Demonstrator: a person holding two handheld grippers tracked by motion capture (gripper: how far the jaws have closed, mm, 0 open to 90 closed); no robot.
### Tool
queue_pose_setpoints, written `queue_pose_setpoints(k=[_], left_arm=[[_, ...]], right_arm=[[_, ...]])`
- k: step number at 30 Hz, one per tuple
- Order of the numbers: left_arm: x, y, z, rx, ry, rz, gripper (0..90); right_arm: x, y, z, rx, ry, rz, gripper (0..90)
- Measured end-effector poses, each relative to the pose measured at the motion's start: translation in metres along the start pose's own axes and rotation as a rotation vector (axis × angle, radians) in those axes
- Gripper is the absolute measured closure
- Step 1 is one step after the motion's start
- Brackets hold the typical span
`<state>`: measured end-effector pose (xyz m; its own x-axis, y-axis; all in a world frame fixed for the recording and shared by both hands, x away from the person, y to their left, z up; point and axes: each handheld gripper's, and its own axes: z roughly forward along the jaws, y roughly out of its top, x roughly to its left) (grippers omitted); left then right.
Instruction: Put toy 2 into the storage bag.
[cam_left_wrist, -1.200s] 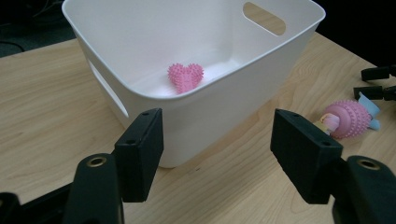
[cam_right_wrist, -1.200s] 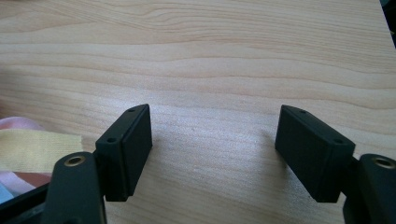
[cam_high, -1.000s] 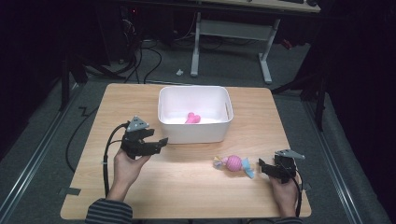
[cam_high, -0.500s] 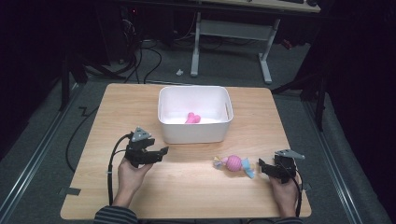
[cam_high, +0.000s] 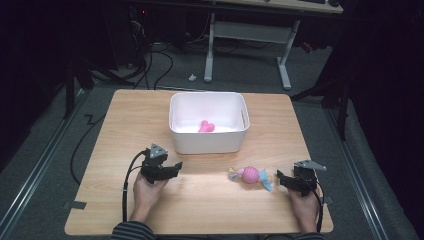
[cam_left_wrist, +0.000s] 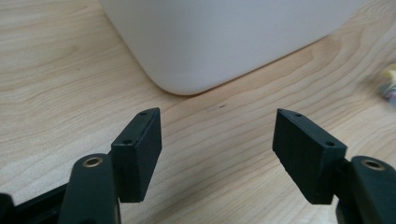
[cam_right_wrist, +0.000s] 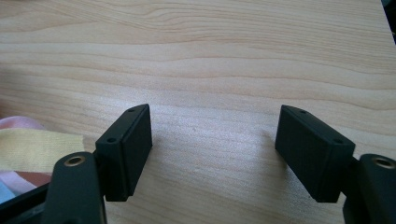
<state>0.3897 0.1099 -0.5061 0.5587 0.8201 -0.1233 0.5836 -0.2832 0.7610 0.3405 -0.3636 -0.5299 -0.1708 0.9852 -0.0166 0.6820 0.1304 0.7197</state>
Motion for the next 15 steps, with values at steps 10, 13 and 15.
queue_pose_setpoints(k=[10, 13, 15], left_arm=[[0.002, -0.009, 0.014, 0.02, 0.039, -0.004, 33.3], [0.002, -0.011, 0.017, 0.027, 0.05, 0.002, 33.3], [0.002, -0.012, 0.019, 0.031, 0.055, 0.004, 33.3]], right_arm=[[0.0, 0.0, 0.0, 0.0, 0.001, -0.003, 27.6], [0.0, 0.0, 0.0, -0.002, 0.002, -0.005, 27.6], [0.0, 0.0, 0.0, -0.002, 0.002, -0.005, 27.6]])
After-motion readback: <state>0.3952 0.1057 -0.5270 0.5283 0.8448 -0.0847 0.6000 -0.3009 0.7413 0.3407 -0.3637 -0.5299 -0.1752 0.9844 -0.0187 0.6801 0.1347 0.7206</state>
